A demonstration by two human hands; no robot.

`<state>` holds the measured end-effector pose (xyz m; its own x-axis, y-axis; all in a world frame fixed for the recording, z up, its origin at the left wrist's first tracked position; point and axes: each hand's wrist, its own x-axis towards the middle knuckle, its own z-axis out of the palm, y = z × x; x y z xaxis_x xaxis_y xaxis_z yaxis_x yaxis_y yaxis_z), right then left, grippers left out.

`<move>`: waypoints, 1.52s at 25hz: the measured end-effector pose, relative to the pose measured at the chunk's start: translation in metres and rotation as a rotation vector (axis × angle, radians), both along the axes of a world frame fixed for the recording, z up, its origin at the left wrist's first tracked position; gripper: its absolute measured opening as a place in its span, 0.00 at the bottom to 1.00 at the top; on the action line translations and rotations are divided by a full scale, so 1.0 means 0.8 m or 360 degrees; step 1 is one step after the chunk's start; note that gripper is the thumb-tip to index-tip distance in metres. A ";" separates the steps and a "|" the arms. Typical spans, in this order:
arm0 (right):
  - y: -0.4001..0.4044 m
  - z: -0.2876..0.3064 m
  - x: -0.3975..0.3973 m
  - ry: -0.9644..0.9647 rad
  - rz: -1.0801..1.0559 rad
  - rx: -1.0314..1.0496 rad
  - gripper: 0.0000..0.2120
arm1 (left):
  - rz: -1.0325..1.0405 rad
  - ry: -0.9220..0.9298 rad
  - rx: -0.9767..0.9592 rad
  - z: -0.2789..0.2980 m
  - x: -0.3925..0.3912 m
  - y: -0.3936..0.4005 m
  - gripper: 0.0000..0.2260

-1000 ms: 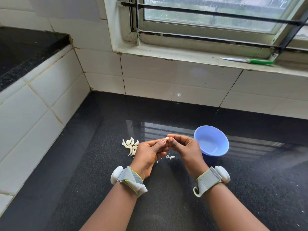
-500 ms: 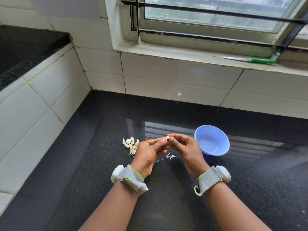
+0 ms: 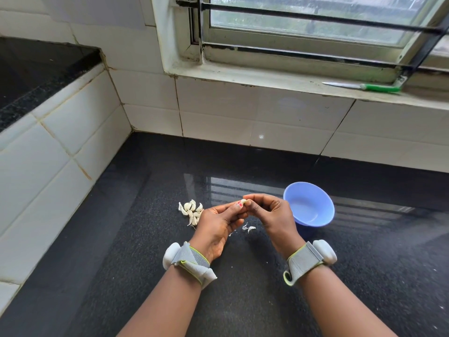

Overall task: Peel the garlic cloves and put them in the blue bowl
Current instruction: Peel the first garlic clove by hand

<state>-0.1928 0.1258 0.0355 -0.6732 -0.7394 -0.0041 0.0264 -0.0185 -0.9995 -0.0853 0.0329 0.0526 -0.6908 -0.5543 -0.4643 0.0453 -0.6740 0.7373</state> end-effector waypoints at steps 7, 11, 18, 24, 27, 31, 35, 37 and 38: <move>-0.001 -0.008 -0.007 0.0328 0.0028 0.0115 0.08 | 0.0026 -0.0054 0.0016 -0.006 0.000 0.000 0.04; 0.001 -0.010 -0.006 0.0335 -0.0003 0.0124 0.08 | -0.0026 -0.0029 0.0007 -0.008 0.002 0.000 0.05; 0.004 -0.007 -0.006 0.0471 0.0024 0.0161 0.11 | -0.0004 -0.0033 0.0018 -0.008 0.001 0.000 0.04; 0.003 -0.007 -0.010 0.0827 0.0060 0.0174 0.08 | 0.0019 -0.0097 -0.0025 -0.013 0.000 -0.001 0.04; 0.001 -0.003 -0.009 0.0593 0.0069 0.0236 0.10 | 0.0022 -0.0107 -0.0127 -0.017 0.000 0.000 0.04; 0.000 -0.004 -0.004 0.0220 0.0064 0.0189 0.09 | -0.0039 -0.0192 -0.0339 -0.022 -0.001 -0.001 0.07; 0.001 -0.004 -0.003 0.0452 0.0062 0.0308 0.06 | -0.0079 -0.0269 -0.0500 -0.027 -0.003 0.000 0.08; 0.001 -0.002 -0.001 0.0552 0.0044 0.0355 0.05 | -0.0066 -0.0266 -0.0535 -0.027 -0.004 0.000 0.08; 0.001 -0.002 0.000 0.0609 0.0024 0.0362 0.05 | -0.0055 -0.0268 -0.0557 -0.026 -0.004 0.001 0.08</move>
